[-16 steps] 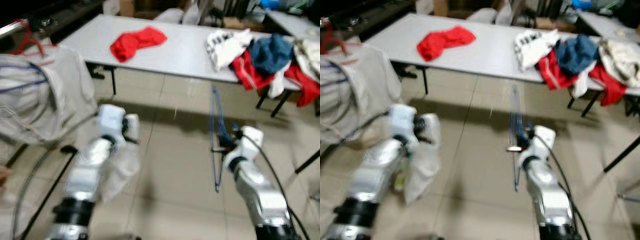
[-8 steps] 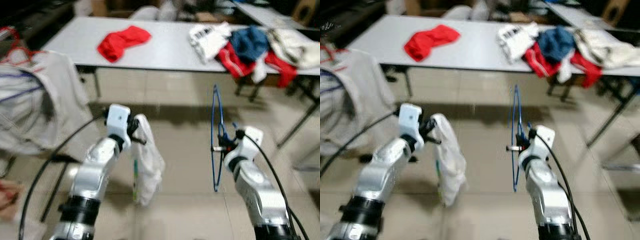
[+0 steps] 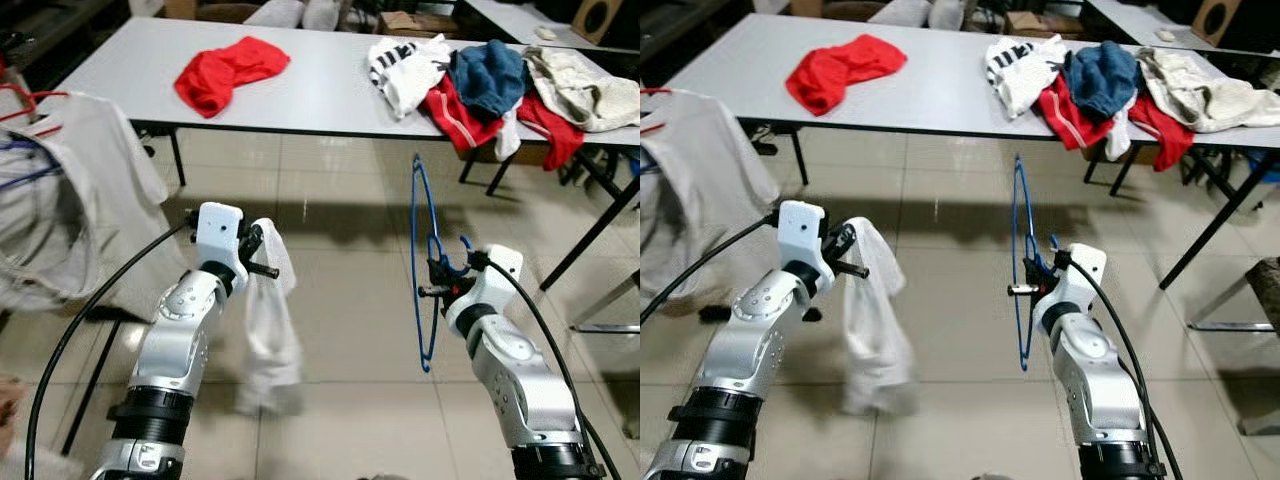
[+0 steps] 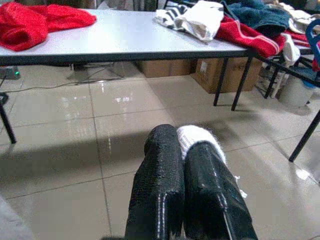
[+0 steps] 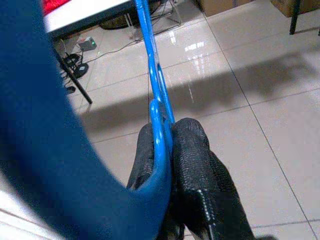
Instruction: Hang hanger
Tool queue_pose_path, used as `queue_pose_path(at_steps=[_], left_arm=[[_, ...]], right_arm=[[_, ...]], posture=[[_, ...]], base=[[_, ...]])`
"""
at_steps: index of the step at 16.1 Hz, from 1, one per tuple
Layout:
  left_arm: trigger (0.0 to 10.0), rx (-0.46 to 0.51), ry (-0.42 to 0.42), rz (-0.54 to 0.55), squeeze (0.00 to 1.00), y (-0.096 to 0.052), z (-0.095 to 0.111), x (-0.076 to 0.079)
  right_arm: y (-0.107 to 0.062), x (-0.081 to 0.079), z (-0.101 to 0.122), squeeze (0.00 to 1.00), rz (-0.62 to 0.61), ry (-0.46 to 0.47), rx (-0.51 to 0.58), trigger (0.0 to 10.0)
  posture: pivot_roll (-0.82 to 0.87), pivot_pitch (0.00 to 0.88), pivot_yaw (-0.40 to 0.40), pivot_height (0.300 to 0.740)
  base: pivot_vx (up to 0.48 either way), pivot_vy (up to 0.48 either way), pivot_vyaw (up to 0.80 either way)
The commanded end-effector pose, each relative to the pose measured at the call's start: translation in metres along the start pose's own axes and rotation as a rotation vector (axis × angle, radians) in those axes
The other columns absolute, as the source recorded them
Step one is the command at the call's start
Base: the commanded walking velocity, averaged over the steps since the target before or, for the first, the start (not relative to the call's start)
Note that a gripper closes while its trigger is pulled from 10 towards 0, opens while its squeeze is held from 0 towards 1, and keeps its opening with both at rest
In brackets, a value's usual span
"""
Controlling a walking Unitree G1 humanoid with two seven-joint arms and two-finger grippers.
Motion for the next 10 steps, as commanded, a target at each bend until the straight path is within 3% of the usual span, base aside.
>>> queue_pose_path(at_steps=[1,7,10], left_arm=[[10.0,0.046,0.011,-0.012,0.0,0.005,0.014,0.004],[10.0,0.046,0.006,-0.004,0.0,0.002,0.015,-0.002],[10.0,0.055,0.004,0.022,0.0,0.003,0.018,-0.011]], right_arm=[[0.0,0.0,0.007,0.0,0.006,-0.028,0.028,10.0],[-0.003,-0.001,0.007,0.0,0.034,-0.031,0.036,10.0],[-0.003,-0.013,0.011,0.0,0.083,-0.069,0.052,10.0]], posture=[[-0.06,0.0,-0.072,0.74],[-0.06,0.0,-0.071,0.74],[-0.07,0.0,-0.063,0.74]], base=[[0.394,0.0,0.0],[0.409,0.0,0.0],[0.434,0.0,0.0]])
Point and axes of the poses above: a point about 5 cm out from each wrist's last joint towards the gripper, its own y axis pointing out of the wrist towards the gripper, its own z axis along the axis of the wrist's last joint, x = y × z, the point moved 6 cm from there along y, pointing out of the wrist towards the gripper, and after that the axes turned 11 degrees about -y, right-handed, at the moved point
